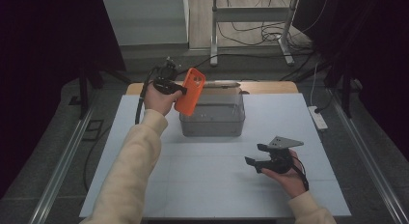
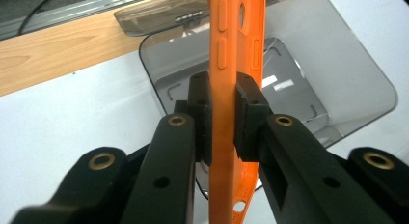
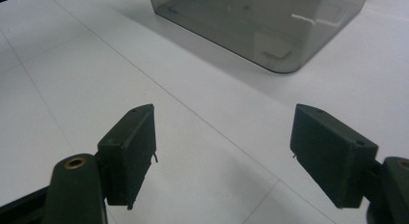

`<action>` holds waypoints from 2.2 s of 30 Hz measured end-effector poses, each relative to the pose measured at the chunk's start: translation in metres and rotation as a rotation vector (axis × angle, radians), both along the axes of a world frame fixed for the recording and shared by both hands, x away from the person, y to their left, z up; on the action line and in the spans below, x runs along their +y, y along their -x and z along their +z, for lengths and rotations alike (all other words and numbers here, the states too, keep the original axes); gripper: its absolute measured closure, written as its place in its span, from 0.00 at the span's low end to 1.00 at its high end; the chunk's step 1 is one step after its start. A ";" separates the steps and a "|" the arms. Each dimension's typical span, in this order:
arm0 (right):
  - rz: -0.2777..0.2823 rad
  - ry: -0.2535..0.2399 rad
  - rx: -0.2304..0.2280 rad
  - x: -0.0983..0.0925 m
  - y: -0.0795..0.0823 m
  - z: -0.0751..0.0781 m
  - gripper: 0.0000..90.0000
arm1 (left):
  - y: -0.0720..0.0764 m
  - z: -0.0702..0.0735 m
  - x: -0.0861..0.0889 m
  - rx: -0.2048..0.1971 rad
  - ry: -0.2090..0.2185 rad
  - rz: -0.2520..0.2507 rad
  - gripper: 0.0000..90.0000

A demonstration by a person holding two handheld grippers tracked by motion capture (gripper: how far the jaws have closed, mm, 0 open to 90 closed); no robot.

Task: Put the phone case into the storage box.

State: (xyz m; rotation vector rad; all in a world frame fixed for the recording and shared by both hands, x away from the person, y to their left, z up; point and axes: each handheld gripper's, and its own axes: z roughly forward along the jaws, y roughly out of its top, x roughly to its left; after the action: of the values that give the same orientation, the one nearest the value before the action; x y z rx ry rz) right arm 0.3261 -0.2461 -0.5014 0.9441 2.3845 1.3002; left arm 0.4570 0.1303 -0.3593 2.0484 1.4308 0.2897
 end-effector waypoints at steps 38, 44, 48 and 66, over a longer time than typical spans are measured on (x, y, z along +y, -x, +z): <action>0.005 0.007 0.007 0.002 0.000 -0.002 0.27 | -0.014 -0.017 -0.012 0.058 -0.063 0.093 0.89; 0.006 0.004 0.008 0.002 0.000 -0.002 0.27 | -0.015 -0.019 -0.013 0.061 -0.074 0.104 0.89; 0.005 0.007 0.007 0.002 0.000 -0.002 0.27 | -0.017 -0.021 -0.014 0.065 -0.073 0.111 0.89; 0.008 0.004 0.005 0.001 0.000 -0.001 0.27 | -0.022 -0.029 -0.023 0.107 -0.088 0.136 0.89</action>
State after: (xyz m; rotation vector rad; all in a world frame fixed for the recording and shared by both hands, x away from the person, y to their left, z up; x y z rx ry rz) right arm 0.3257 -0.2448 -0.5025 0.9385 2.3965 1.2976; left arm 0.4786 0.1076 -0.3886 2.0671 1.6529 0.3084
